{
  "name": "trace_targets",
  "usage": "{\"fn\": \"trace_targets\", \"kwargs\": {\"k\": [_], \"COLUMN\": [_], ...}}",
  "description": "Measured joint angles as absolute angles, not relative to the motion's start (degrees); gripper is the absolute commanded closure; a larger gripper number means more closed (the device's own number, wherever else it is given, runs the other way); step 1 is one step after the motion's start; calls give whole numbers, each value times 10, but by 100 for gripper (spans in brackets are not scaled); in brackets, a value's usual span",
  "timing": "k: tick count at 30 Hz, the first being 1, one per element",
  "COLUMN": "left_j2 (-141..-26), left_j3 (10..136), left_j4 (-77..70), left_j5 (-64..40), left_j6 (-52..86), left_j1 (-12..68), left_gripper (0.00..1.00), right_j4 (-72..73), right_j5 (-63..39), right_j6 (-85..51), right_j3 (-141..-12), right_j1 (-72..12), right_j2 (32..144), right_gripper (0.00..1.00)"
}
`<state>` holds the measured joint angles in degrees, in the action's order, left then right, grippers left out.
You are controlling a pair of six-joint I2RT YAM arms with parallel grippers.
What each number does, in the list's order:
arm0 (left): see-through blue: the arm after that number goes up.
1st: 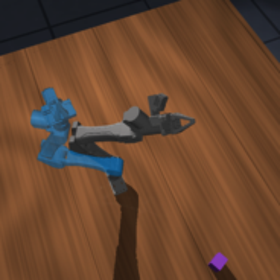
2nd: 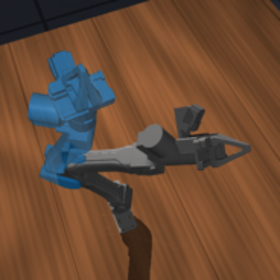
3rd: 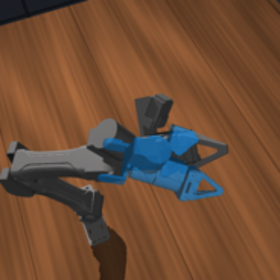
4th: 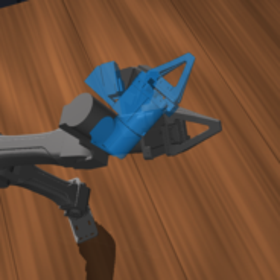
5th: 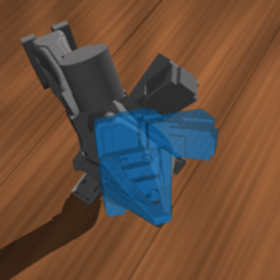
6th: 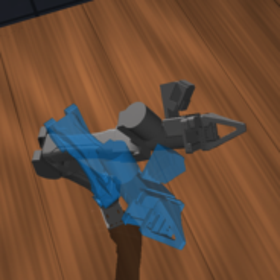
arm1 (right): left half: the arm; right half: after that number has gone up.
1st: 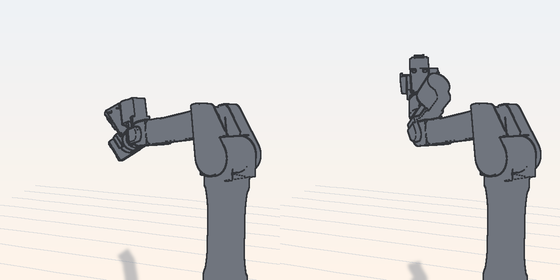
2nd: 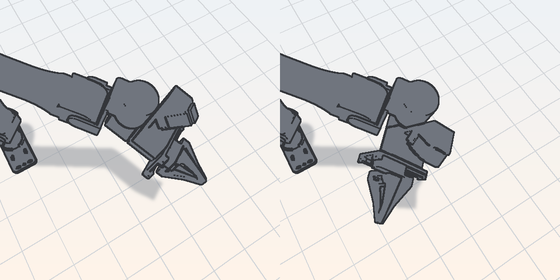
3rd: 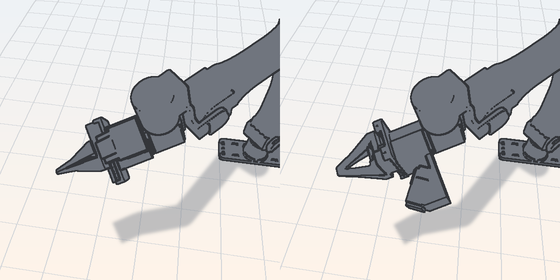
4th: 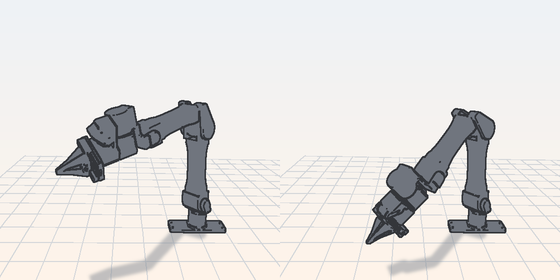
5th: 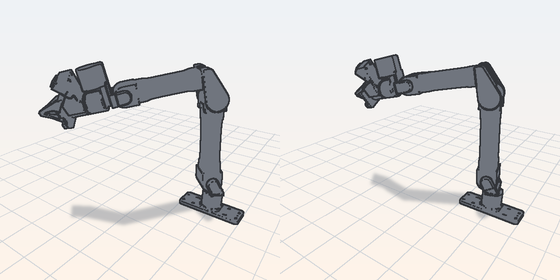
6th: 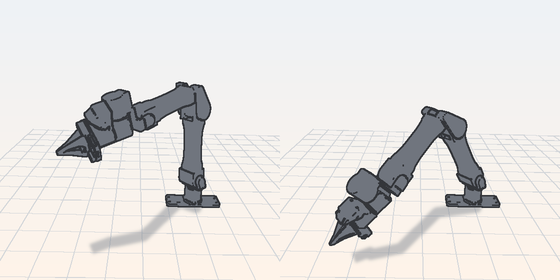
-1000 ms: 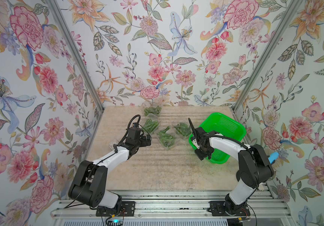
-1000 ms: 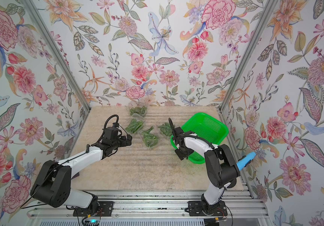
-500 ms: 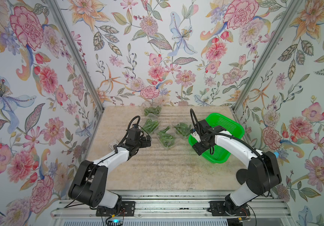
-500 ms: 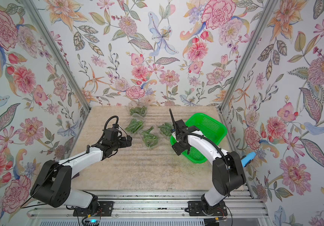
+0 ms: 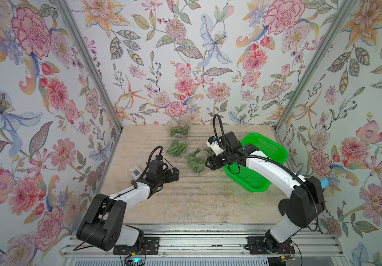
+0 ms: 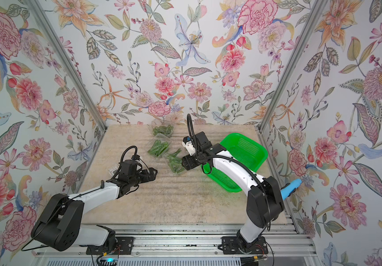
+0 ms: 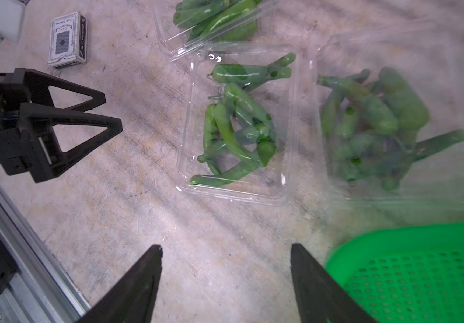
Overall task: Take small green peppers out of containers
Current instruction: Move the basket to the center of the board, then move the packing box to the center of the board.
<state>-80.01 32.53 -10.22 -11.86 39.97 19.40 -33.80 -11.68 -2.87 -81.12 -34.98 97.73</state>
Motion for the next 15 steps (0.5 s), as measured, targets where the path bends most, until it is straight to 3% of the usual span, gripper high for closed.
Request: {"fn": "trace_targets", "kwargs": {"k": [15], "left_j2": [-794], "left_j3": [312], "left_j4": [-143], "left_j5": [-131], "left_j6": [423], "left_j1": [194], "left_gripper": [0], "right_j4": [-301], "right_j5": [-116], "right_j6": [-51], "right_j3": [-942], "right_j1": [-344], "right_j2": [1140], "right_gripper": [25]}}
